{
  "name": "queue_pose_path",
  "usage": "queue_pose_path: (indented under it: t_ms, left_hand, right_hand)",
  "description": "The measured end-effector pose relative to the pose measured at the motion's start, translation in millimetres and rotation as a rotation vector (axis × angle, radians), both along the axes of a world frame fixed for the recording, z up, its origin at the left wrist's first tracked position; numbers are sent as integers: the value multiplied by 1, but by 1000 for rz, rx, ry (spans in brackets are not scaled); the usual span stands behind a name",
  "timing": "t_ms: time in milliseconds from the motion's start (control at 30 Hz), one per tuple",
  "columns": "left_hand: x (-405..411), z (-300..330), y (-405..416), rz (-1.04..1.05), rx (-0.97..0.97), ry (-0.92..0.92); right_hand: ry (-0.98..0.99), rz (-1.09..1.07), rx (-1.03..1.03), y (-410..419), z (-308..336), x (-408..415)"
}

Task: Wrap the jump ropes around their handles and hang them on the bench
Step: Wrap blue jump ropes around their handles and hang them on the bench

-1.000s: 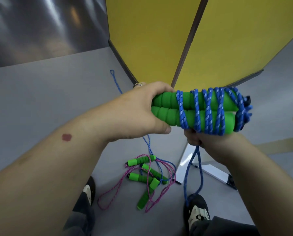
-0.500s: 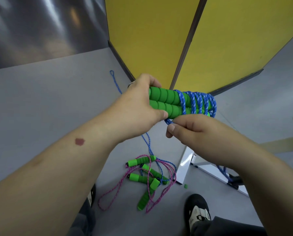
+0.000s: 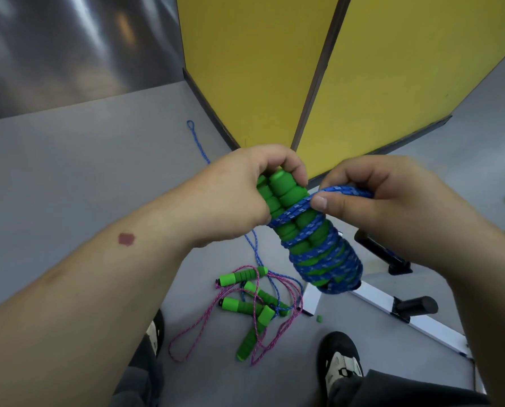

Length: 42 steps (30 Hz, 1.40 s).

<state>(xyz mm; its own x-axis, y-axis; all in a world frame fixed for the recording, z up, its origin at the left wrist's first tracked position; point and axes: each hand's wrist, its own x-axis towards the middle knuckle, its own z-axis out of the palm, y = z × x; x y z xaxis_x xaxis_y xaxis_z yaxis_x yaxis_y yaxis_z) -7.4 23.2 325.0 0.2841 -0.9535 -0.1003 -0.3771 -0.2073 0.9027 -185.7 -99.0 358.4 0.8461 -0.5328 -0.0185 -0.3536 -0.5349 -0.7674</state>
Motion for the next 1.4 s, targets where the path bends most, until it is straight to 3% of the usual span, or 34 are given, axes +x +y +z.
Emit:
queue_pose_path:
  t_ms: [167,333,433,633,1067,1400]
  left_hand:
    - [-2,3,2,-69,29,73]
    - [-6,7,0,-47,-41,264]
    - [-11,10,2,-29,-114,421]
    - [-16,7,-2,11,-172,342]
    - [-17,2,-6,130,-195,511]
    - [-18,6,-5,161,-220,439]
  right_hand:
    - [-133,-36,34,3,1,2]
    - [-236,-67,416,7,-15,9]
    - [-255,-117,515,9,-22,14]
    - [-344,-98,694,9,-20,13]
    - [-427,-266,782,2,-19,12]
    - [-448,-365,745,10,-14,18]
